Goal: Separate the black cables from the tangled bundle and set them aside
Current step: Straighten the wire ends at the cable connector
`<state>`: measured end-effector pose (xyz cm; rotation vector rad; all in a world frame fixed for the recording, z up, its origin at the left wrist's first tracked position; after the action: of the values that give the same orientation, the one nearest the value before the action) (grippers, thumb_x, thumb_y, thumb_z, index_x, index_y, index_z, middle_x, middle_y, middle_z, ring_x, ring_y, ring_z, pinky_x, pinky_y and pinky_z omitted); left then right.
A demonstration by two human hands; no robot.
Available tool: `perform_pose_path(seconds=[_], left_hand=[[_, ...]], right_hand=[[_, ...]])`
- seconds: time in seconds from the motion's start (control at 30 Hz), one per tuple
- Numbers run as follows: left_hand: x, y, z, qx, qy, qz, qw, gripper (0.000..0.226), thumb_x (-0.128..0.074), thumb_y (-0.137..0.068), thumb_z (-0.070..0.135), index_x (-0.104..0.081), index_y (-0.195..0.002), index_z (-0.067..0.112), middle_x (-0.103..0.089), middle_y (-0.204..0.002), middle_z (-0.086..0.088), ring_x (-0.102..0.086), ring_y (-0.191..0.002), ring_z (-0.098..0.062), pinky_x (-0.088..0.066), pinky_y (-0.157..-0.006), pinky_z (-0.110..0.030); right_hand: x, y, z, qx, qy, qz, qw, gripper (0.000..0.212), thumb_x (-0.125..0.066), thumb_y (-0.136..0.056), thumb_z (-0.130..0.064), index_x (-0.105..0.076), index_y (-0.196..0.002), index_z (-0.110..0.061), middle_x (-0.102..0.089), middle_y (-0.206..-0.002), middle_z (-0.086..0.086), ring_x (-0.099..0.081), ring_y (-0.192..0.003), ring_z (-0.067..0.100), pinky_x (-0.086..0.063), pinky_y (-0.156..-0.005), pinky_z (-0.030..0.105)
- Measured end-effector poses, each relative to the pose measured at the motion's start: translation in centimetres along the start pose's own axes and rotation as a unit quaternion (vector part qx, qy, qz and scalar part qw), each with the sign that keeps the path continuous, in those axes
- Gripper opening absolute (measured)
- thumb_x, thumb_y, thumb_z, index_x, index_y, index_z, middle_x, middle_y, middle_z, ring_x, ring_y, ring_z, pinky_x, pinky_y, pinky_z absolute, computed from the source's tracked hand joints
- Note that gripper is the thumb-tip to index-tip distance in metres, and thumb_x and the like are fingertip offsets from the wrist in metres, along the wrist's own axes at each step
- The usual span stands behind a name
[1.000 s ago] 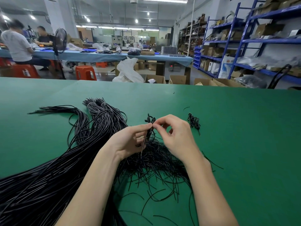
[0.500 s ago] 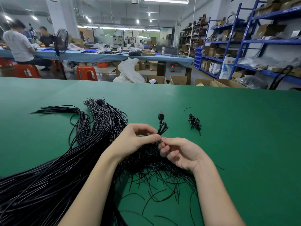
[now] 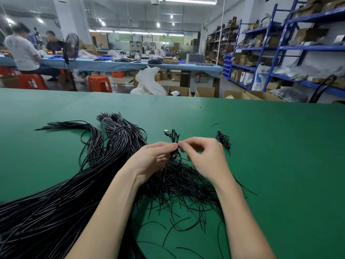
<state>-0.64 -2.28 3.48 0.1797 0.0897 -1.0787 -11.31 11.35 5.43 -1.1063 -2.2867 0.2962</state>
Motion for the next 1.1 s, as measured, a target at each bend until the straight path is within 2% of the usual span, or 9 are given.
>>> perform_pose_path(seconds=[0.13, 0.23, 0.43, 0.53, 0.73, 0.87, 0.97, 1.0, 1.1], left_hand=[[-0.2, 0.1, 0.0, -0.079, -0.069, 0.042, 0.994, 0.029, -0.085, -0.063, 0.038, -0.079, -0.085, 0.020, -0.073, -0.079, 0.009, -0.062, -0.068, 0.003, -0.043, -0.074, -0.023], [-0.5, 0.1, 0.0, -0.134, -0.115, 0.048, 0.983, 0.015, -0.087, -0.072, 0.024, -0.080, -0.083, 0.016, -0.073, -0.072, 0.007, -0.060, -0.060, 0.002, -0.043, -0.060, -0.008], [-0.9, -0.4, -1.0, 0.010, 0.004, 0.053, 0.999, 0.030, -0.085, -0.063, 0.034, -0.079, -0.084, 0.013, -0.038, -0.052, 0.010, -0.029, -0.047, -0.008, -0.025, -0.052, -0.022], [-0.7, -0.4, -0.8, 0.040, 0.037, 0.035, 0.998, 0.043, -0.085, -0.060, 0.037, -0.075, -0.097, 0.016, -0.038, -0.069, 0.003, -0.029, -0.060, -0.010, -0.022, -0.054, -0.025], [-0.6, -0.4, -0.7, 0.076, 0.079, 0.027, 0.994, 0.009, -0.081, -0.065, 0.032, -0.079, -0.063, 0.023, -0.065, -0.068, 0.008, -0.056, -0.056, -0.006, -0.033, -0.052, -0.020], [-0.5, -0.6, -0.8, 0.061, 0.072, 0.007, 0.996, 0.018, -0.084, -0.062, 0.034, -0.079, -0.072, 0.020, -0.060, -0.077, 0.004, -0.047, -0.067, -0.009, -0.034, -0.059, -0.023], [-0.1, -0.2, -0.6, 0.011, -0.007, 0.007, 1.000, 0.028, -0.082, -0.063, 0.037, -0.079, -0.084, 0.018, -0.061, -0.076, 0.002, -0.051, -0.066, -0.008, -0.040, -0.069, -0.027], [0.1, 0.0, -0.5, -0.006, -0.056, 0.010, 0.998, 0.029, -0.081, -0.064, 0.040, -0.078, -0.085, 0.019, -0.063, -0.073, 0.006, -0.054, -0.064, -0.004, -0.039, -0.072, -0.030], [0.5, 0.0, -0.3, -0.025, -0.119, 0.001, 0.993, 0.034, -0.080, -0.066, 0.045, -0.078, -0.090, 0.021, -0.069, -0.072, 0.012, -0.058, -0.063, 0.002, -0.036, -0.076, -0.033]], right_hand=[[-0.8, 0.0, 1.1, -0.189, -0.184, -0.039, 0.964, 0.017, -0.071, -0.094, -0.018, -0.077, -0.081, -0.009, -0.066, -0.067, 0.003, -0.052, -0.056, 0.010, -0.041, -0.046, 0.020], [-0.8, 0.7, 1.7, -0.375, -0.422, -0.100, 0.819, 0.012, -0.065, -0.094, -0.004, -0.071, -0.083, -0.003, -0.064, -0.066, 0.004, -0.051, -0.049, 0.005, -0.032, -0.035, 0.010], [-0.1, 0.5, 1.2, -0.125, -0.105, -0.059, 0.985, 0.004, -0.077, -0.090, -0.022, -0.078, -0.094, -0.022, -0.076, -0.074, 0.001, -0.063, -0.058, 0.011, -0.047, -0.048, 0.022], [0.3, 0.2, 1.0, -0.007, -0.006, -0.041, 0.999, 0.007, -0.079, -0.088, -0.029, -0.080, -0.086, -0.036, -0.076, -0.076, -0.013, -0.068, -0.066, 0.010, -0.055, -0.067, 0.018], [-0.6, 0.2, 1.4, 0.136, 0.090, 0.028, 0.986, 0.006, -0.074, -0.093, -0.027, -0.078, -0.090, -0.029, -0.071, -0.084, -0.021, -0.064, -0.080, 0.002, -0.041, -0.065, 0.006], [-1.0, 0.4, 1.6, 0.131, 0.070, 0.037, 0.988, 0.014, -0.069, -0.097, -0.026, -0.075, -0.085, -0.022, -0.067, -0.075, -0.016, -0.063, -0.076, 0.003, -0.040, -0.061, 0.008], [-1.3, 0.2, 2.0, -0.055, -0.060, -0.057, 0.995, 0.021, -0.068, -0.098, -0.022, -0.075, -0.079, -0.017, -0.067, -0.065, -0.012, -0.059, -0.057, 0.002, -0.043, -0.052, 0.010], [-1.3, 0.2, 2.1, -0.156, -0.175, -0.103, 0.967, 0.020, -0.068, -0.097, -0.016, -0.074, -0.079, -0.012, -0.066, -0.065, -0.008, -0.057, -0.055, 0.003, -0.044, -0.047, 0.012], [-1.5, 1.1, 1.7, -0.395, -0.495, -0.158, 0.758, 0.009, -0.071, -0.084, -0.007, -0.071, -0.076, -0.002, -0.060, -0.067, 0.004, -0.054, -0.050, 0.005, -0.041, -0.037, 0.010]])
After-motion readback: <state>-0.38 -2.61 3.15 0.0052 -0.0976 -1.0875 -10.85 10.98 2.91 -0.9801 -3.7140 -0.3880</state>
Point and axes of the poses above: each hand's wrist, its own y-axis away from the middle knuckle, its own x-axis out of the back of the hand, z = x × y, the point moved 2 cm from there along -y, towards the middle knuckle
